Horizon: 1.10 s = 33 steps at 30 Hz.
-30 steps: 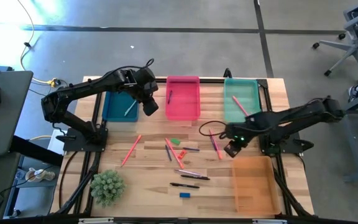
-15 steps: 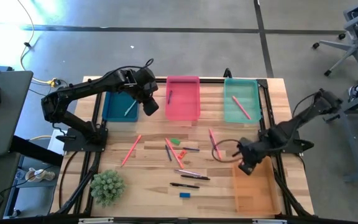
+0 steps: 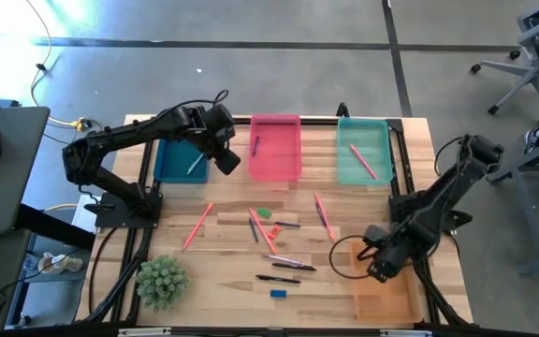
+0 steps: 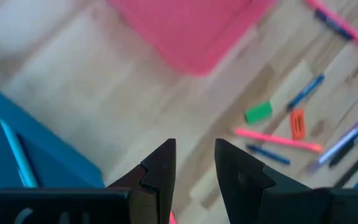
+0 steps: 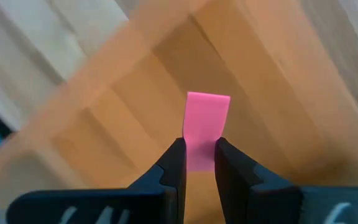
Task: Sort crayons/erasers/pens/pencils in bins
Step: Put the pink eraser into the orange bin
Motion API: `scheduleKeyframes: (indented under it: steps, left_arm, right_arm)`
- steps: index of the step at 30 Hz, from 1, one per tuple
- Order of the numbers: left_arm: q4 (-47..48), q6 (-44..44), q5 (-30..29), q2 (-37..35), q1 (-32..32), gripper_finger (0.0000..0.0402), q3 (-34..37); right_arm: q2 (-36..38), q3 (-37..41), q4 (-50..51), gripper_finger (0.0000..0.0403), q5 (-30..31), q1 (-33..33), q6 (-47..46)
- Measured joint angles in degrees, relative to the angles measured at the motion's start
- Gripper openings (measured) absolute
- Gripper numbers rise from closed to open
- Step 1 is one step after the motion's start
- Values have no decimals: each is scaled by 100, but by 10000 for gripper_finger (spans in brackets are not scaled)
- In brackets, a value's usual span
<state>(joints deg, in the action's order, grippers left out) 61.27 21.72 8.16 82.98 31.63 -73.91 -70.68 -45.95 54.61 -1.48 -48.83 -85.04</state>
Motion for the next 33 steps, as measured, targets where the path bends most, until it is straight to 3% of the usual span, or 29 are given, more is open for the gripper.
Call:
scheduleKeyframes:
  steps: [5,10,22,33]
  left_arm:
    - [473,235,-70,0,-474,101,2]
    - [738,466,-507,0,-1032,101,4]
    - [820,1094,-538,0,-1847,101,4]
    - [787,699,-538,16,-2223,104,7]
  right_arm:
    - [-569,0,-4,48,-7,-202,-211]
    - [-1076,0,-119,48,-230,-237,-212]
    - [-1722,0,-797,50,-345,-233,-287]
    - [-1750,-1,-1126,113,-529,-228,-888]
